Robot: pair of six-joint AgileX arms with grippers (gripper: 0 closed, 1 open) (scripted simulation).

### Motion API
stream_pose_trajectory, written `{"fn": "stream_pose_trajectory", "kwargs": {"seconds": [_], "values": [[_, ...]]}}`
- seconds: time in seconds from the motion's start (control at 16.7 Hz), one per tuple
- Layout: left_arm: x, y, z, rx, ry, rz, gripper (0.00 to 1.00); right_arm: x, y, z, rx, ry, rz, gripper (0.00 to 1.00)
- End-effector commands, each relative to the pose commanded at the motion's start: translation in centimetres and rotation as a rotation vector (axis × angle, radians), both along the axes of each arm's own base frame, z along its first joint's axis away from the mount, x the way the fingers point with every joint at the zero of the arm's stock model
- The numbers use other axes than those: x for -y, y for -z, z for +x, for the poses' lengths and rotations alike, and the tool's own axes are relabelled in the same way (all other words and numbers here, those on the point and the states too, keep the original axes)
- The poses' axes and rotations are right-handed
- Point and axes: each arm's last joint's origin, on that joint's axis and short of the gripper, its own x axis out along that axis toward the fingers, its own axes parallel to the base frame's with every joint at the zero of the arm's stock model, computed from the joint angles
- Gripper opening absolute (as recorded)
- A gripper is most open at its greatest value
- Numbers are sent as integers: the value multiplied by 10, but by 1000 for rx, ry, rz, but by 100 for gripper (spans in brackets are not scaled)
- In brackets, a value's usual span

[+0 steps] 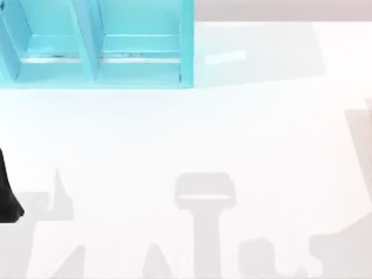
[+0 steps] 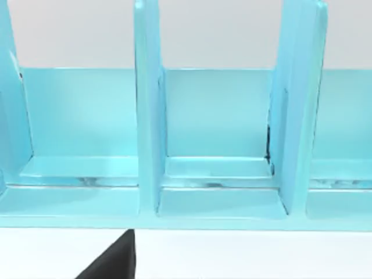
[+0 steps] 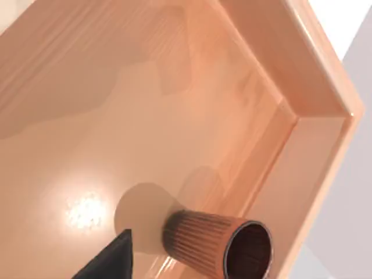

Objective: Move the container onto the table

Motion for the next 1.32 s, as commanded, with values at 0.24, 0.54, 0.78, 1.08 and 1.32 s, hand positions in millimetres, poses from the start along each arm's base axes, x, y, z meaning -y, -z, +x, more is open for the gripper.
{"fn": "stream_pose_trajectory", "kwargs": {"seconds": [0.24,0.54,0.78,1.08,1.32], "values": [[0,0,0,0,0,0,100,48,-1,45,-422,-301,-110,100],[0,0,0,0,0,0,100,110,9,85,-703,-690,-104,100],[0,0,0,0,0,0,100,145,11,102,-759,-879,-109,100],[0,0,0,0,0,0,100,160,11,106,-777,-932,-117,100],[0,0,0,0,0,0,100,158,12,107,-776,-935,-120,100]]}}
